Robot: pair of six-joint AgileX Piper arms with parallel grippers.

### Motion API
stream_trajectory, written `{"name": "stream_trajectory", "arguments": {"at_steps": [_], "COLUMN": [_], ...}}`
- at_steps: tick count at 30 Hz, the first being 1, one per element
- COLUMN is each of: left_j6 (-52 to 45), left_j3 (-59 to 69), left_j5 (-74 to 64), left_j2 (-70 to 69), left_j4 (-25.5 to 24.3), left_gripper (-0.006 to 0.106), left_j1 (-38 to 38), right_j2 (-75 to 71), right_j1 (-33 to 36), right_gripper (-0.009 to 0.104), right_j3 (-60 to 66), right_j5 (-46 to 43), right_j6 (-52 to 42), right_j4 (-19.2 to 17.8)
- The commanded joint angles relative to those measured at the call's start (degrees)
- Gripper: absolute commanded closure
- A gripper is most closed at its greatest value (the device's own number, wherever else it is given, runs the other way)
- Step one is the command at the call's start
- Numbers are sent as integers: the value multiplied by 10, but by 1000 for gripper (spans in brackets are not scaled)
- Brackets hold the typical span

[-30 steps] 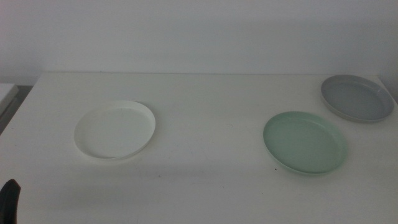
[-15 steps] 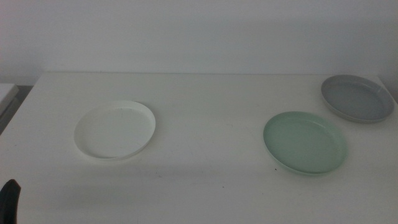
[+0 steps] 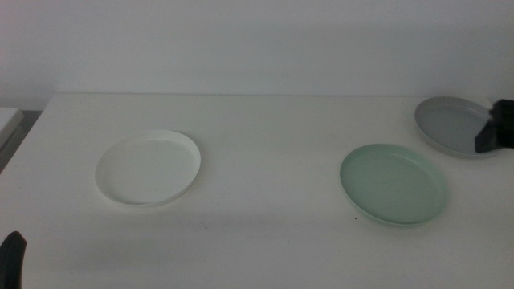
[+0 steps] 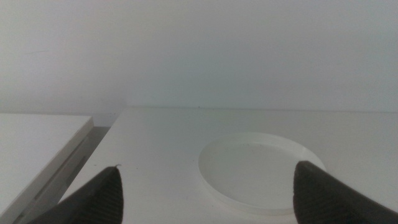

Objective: Stack the three bowls on top of each other.

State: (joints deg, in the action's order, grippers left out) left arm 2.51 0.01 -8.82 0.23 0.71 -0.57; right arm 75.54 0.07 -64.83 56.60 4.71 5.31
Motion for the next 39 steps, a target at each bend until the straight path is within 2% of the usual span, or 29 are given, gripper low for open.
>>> {"name": "stream_trajectory", "arguments": {"at_steps": [1,11,20,26,30,37,39], "left_j6": [5,5,5,5,5,5,5], "left_j3": [0,0,0,0,0,0,0], "left_j5": [6,6,6,6,6,6,6], "left_j2": [-2,-2,-2,-2,-2,-2,-2], "left_j4": [1,1,1,1,1,1,1], "left_gripper": [7,7,7,7,7,7,7], "left_j1": [-2,-2,-2,-2,-2,-2,-2], "right_j2": [60,273,360,388,396,404,404], "right_j1": [-17,-22,-22,-22,-22,-22,-22], "right_gripper": [2,3,15,23,34,69,74], "right_j3": [-31,-108,-108,-108,-108,-108,-108], "right_j5": [3,-45,-109,-132,-129,-123,-123], "right_j6": [-2,-2,-2,-2,-2,-2,-2], "right_j4": [-7,-8,-5,13,15,15,15]}}
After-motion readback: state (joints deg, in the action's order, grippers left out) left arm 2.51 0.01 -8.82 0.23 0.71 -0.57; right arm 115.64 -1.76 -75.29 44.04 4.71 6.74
